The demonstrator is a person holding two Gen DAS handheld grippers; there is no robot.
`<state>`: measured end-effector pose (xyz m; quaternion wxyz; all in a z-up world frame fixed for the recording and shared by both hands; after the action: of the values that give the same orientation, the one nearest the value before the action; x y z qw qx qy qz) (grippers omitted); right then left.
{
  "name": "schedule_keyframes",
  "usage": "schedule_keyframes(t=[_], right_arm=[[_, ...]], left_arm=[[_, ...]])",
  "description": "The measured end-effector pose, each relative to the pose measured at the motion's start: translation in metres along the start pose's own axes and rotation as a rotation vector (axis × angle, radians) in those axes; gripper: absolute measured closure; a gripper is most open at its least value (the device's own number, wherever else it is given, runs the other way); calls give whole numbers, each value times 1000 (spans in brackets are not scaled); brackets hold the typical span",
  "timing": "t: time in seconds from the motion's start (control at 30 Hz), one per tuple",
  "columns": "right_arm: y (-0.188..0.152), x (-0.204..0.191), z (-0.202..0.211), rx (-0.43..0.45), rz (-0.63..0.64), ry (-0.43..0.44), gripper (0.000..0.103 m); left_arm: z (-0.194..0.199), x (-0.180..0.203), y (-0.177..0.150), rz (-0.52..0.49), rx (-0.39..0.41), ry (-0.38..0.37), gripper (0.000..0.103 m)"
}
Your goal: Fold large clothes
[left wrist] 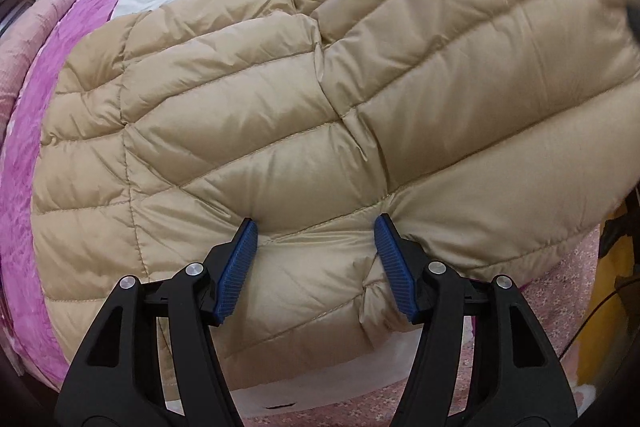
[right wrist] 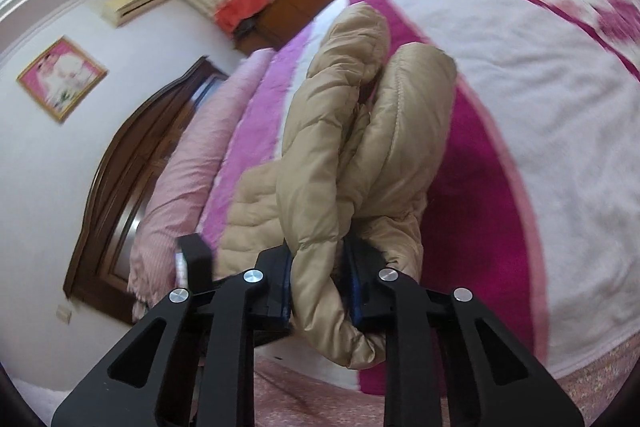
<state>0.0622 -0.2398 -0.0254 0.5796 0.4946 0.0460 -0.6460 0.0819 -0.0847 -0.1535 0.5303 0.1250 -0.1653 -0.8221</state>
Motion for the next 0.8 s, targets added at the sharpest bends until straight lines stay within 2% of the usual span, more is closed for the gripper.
schedule_keyframes(t=[0.17,0.27,0.4,0.43,0.5,0.57,0.67,0.8], right_arm=[[4,-50,-20,-51,140,-24,83],[6,-73,-31,-77,203,-44,83],[1,-95,-46,-111,257,-58,83],[0,-102,-52,-123,271,-56,83],[-5,-112,-61,-138,287,-49,83],[-10,-124,-72,-155,305,-40,83],[-20,-138,-90,-183,326,-29,83],[-41,-153,-121,-247,351,-22,83]], left_arm=[[7,-7,-2,8,9,-23,45],[28,-27,-3,67,26,-46,45],[66,-74,-6,112,99,22,46],[75,-89,-9,126,112,48,49],[82,-112,-13,150,113,76,66],[80,-138,-17,183,91,105,76],[73,-164,-22,228,74,89,83],[62,-175,-23,259,57,66,90]])
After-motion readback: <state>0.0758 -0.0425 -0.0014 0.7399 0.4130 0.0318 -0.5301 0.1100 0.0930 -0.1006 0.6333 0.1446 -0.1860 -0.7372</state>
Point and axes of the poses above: each gripper's, at about its wrist camera, not at the fingertips, and z roughly against the way its jaws point, x to its right, y to its top, the point moved 8 cm from there along -z, roughly the way its jaws point, and after that the axes turned 1 degree about -z, right-handed, at the moved point
